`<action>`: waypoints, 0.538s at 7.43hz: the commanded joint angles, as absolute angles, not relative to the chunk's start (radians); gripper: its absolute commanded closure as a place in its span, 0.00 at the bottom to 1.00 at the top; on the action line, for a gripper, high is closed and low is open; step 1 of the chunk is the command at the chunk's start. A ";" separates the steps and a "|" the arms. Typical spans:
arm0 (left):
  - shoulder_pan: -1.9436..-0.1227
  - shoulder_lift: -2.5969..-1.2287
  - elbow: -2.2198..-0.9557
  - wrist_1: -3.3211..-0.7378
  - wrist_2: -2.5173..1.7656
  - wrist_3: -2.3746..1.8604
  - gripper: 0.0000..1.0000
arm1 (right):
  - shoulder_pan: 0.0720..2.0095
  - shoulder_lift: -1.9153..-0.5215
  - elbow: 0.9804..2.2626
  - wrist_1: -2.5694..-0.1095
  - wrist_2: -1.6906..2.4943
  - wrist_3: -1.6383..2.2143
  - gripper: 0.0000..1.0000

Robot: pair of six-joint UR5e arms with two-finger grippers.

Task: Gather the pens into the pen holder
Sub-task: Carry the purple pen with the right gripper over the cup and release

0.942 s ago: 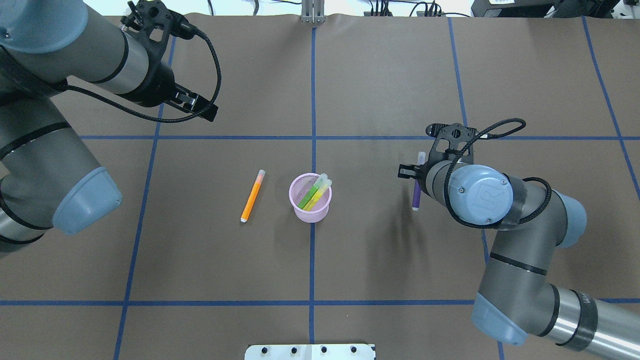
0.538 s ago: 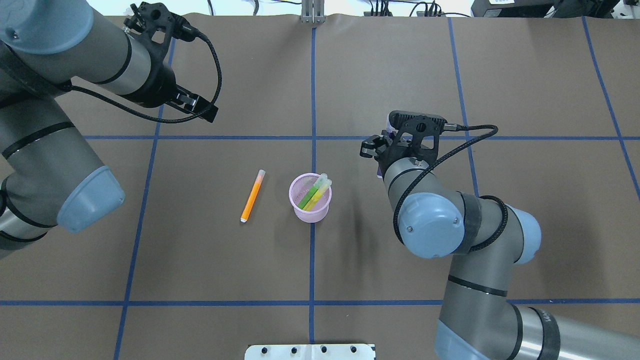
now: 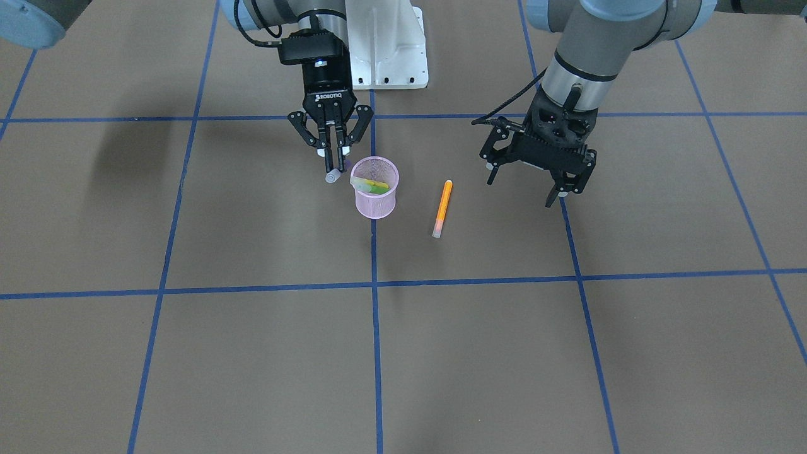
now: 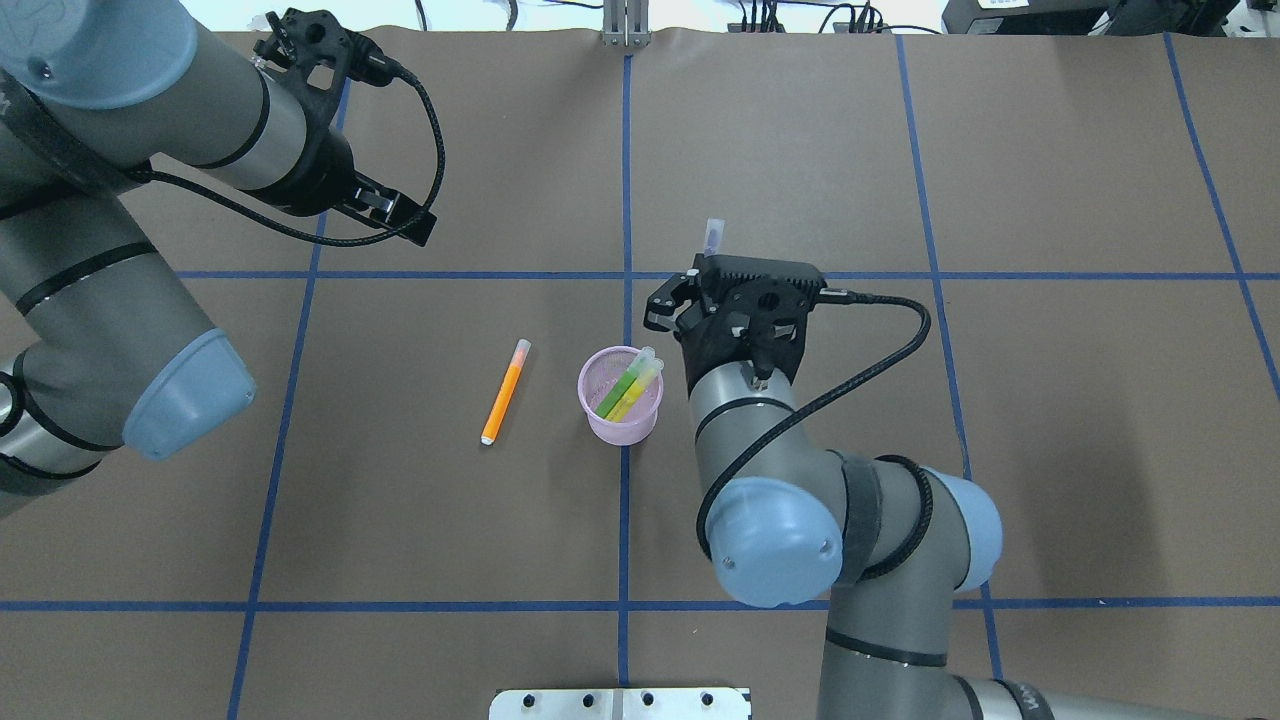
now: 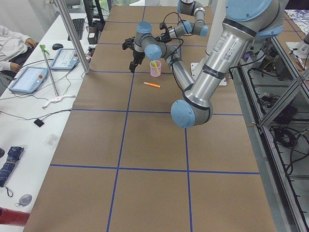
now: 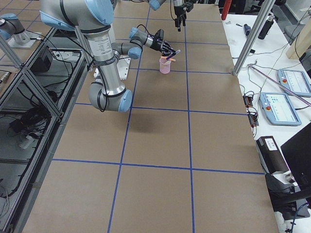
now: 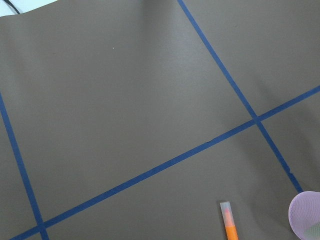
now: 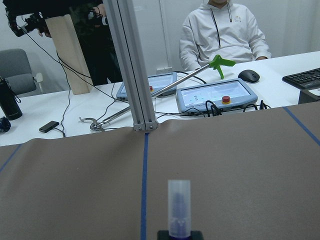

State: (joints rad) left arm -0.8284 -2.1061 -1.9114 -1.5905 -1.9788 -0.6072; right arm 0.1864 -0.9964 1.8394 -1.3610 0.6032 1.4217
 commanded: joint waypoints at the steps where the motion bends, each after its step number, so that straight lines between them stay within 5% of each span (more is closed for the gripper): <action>1: -0.828 -2.106 -1.910 -1.591 -1.979 -0.609 0.01 | 0.152 -0.942 1.746 -1.359 0.543 1.453 1.00; 2: -0.828 -2.106 -1.910 -1.591 -1.979 -0.609 0.01 | 0.152 -0.937 1.735 -1.361 0.545 1.453 1.00; 4: -0.828 -2.106 -1.908 -1.592 -1.979 -0.609 0.01 | 0.152 -0.934 1.732 -1.364 0.545 1.448 0.01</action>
State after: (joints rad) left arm -0.8284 -2.1061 -1.9093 -1.5911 -1.9788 -0.6089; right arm 0.1527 -0.9366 1.7381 -1.3611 0.5455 1.4512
